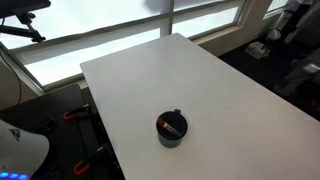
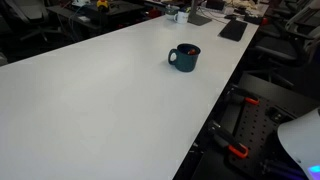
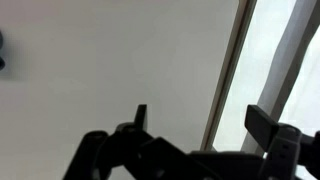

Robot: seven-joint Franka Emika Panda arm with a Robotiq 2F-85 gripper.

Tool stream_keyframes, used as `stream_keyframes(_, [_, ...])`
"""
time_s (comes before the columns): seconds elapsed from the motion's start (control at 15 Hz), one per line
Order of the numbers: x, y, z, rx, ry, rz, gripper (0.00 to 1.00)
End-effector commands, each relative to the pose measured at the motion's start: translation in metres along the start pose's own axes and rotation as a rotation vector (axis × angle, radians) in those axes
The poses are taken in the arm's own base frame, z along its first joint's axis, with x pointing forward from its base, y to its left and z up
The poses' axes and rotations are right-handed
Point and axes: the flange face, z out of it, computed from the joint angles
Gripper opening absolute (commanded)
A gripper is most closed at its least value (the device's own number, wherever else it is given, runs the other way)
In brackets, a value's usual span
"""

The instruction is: Remove the marker from the mug

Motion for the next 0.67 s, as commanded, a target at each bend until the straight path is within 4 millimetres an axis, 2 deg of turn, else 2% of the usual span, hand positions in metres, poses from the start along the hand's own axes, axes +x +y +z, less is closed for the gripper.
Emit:
stream_keyframes(0.0, [0.0,0.0,-0.001,0.0,-0.001,0.0,1.0])
stream_keyframes(0.27, [0.0,0.0,-0.001,0.0,-0.001,0.0,1.0])
stream_keyframes(0.4, [0.003,0.014,-0.007,0.098,0.005,0.041,1.0])
stream_keyframes(0.6, [-0.005,0.036,-0.007,0.291,0.03,0.072,1.0])
